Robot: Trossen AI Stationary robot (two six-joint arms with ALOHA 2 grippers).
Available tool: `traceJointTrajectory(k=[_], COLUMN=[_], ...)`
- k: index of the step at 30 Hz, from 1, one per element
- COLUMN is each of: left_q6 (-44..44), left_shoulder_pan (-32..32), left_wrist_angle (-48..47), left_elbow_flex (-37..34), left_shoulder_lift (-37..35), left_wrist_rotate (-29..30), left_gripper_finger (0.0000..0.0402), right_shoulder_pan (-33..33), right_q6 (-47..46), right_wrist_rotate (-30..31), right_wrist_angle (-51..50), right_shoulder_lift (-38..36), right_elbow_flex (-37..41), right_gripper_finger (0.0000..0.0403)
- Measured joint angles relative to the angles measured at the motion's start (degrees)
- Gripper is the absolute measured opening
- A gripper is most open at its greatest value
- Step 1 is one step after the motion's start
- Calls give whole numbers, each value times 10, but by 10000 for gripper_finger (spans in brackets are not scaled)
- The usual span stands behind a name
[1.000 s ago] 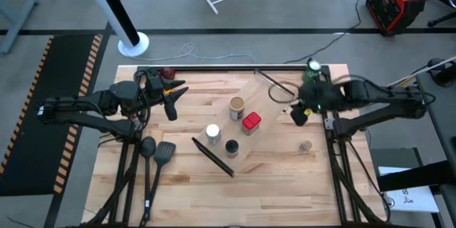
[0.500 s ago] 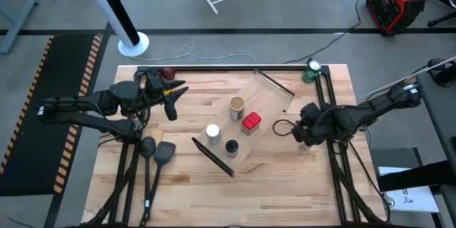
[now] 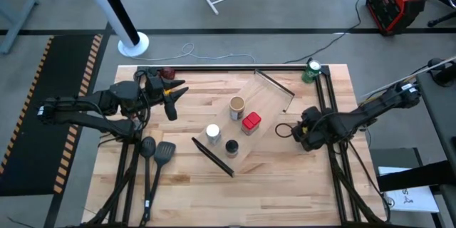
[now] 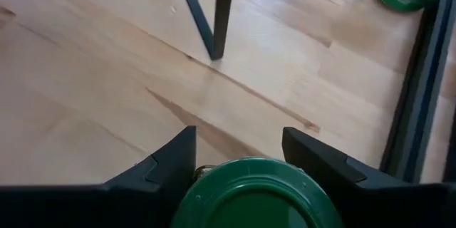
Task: Shelf spices
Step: Remove the green seasoning bottle from the shelf, then remove the red seasoning can from the shelf
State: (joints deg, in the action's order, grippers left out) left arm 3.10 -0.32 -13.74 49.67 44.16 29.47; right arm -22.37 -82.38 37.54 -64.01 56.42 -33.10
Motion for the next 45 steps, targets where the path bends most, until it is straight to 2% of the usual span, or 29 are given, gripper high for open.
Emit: traceJointTrajectory(k=[3, 9, 14, 22, 25, 28, 33, 37, 39, 45], left_q6=[0, 0, 0, 0, 0, 0, 0, 0, 0, -2], left_shoulder_pan=[0, 0, 0, 0, 0, 0, 0, 0, 0, 0], left_wrist_angle=[0, 0, 0, 0, 3, 8, 8, 8, 8, 21], left_elbow_flex=[0, 0, 0, 0, 0, 0, 0, 0, 0, 0], left_shoulder_lift=[0, 0, 0, 0, 0, 0, 0, 0, 0, 0], left_wrist_rotate=[0, 0, 0, 0, 0, 0, 0, 0, 0, -1], left_gripper_finger=[114, 106, 105, 118, 121, 120, 114, 111, 112, 125], right_shoulder_pan=[0, 0, 0, 0, 0, 0, 0, 4, 16, 70], right_q6=[-2, 1, 45, 76, 138, 241, 428, 522, 553, 641], right_wrist_rotate=[3, -3, -1, 10, 39, 61, 61, 59, 45, -48], right_wrist_angle=[30, 27, 17, -85, -64, 11, 145, 162, 163, 161], right_shoulder_lift=[0, -3, -13, -12, -12, -9, 2, 17, 28, 87], right_elbow_flex=[22, 26, -9, -118, -168, -209, -247, -284, -307, -374], right_gripper_finger=[212, 251, 271, 289, 290, 285, 280, 287, 292, 302])
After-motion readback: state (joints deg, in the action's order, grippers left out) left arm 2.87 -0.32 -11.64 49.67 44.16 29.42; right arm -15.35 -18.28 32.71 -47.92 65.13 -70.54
